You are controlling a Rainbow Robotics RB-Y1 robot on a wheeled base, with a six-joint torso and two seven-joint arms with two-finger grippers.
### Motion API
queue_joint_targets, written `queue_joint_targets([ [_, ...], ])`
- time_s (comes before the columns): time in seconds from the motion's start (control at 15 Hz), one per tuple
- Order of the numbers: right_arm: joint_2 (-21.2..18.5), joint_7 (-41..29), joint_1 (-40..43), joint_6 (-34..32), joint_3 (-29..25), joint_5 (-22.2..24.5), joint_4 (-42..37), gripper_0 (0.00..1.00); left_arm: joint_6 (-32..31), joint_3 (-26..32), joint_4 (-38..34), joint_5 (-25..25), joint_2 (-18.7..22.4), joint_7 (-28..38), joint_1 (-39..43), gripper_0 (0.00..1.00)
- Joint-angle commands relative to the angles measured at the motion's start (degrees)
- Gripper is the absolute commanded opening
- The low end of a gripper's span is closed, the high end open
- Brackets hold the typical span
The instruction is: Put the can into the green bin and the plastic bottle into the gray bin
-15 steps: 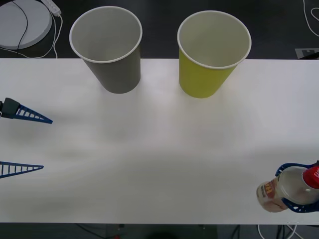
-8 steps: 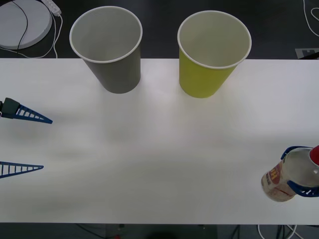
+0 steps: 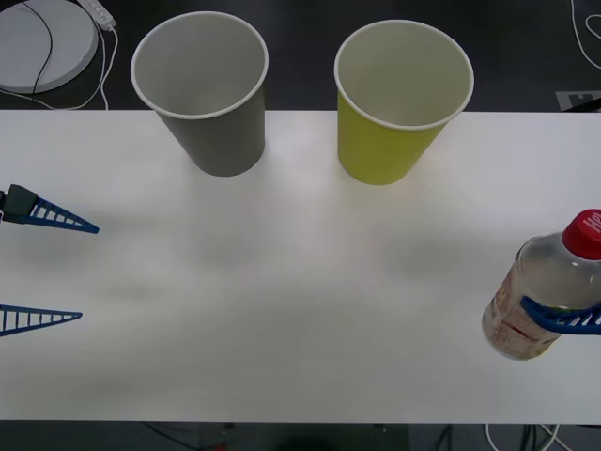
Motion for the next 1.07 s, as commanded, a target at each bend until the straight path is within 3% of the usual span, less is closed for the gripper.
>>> queue_joint_targets([
  [0.07,0.0,-7.19,0.13,4.51,-2.25,3.5,-5.29,0.0,0.0,0.0,0.0,0.0,0.0,0.0,0.0,1.0],
  [0.53,-3.25,-28.9,-0.75,13.56,-6.2,13.87,-16.8,0.0,0.0,0.0,0.0,0.0,0.0,0.0,0.0,1.0],
  [1.07,-9.76,-56.85,-13.05,13.74,-5.15,28.02,-23.3,0.0,0.0,0.0,0.0,0.0,0.0,0.0,0.0,1.0],
])
